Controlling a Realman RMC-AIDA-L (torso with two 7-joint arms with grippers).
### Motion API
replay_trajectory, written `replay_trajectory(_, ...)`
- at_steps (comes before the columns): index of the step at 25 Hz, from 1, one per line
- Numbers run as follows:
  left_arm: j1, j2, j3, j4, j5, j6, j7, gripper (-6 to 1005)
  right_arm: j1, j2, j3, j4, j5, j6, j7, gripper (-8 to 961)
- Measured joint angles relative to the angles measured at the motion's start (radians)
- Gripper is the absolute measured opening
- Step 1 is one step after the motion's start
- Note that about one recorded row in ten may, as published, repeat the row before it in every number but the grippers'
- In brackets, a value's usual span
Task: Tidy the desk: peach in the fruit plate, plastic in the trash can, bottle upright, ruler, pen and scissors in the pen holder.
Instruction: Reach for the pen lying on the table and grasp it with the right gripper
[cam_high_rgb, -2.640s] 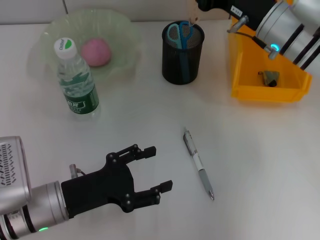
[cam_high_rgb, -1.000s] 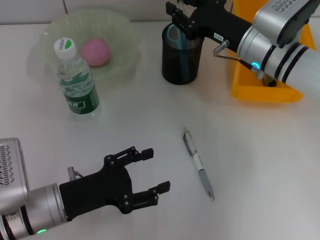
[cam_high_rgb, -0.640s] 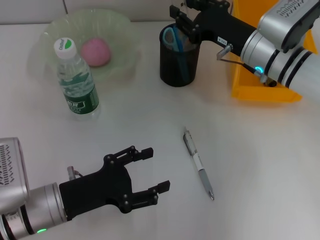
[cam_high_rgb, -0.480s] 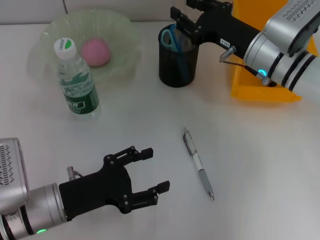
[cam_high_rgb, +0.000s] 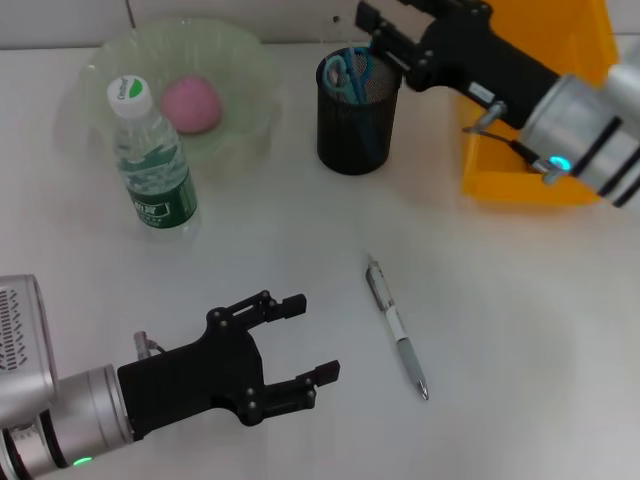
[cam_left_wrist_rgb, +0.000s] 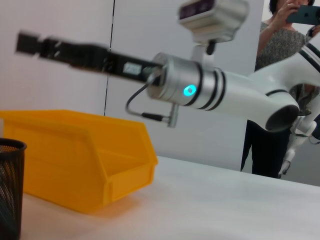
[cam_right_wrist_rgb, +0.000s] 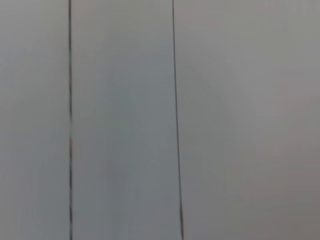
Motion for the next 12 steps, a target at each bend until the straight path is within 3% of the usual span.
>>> replay_trajectory(3, 0.0, 0.0, 0.0, 0.002, 0.0, 0.004, -0.002, 801, -0.108, -0.01, -0.036, -0.17, -0.06, -0.063, 0.206, 511)
replay_trajectory(8, -0.008, 0.004, 0.002, 0.006, 0.001, 0.021, -0.021, 801, -0.33, -0.005, -0.127, -0.722, -0.342, 0.014, 0.768, 674)
replay_trajectory(12, -0.01, 0.006, 0.012, 0.009, 0.002, 0.022, -0.023, 801, -0.384, -0.006, -0.158, -1.049, -0.631, 0.016, 1.182, 783)
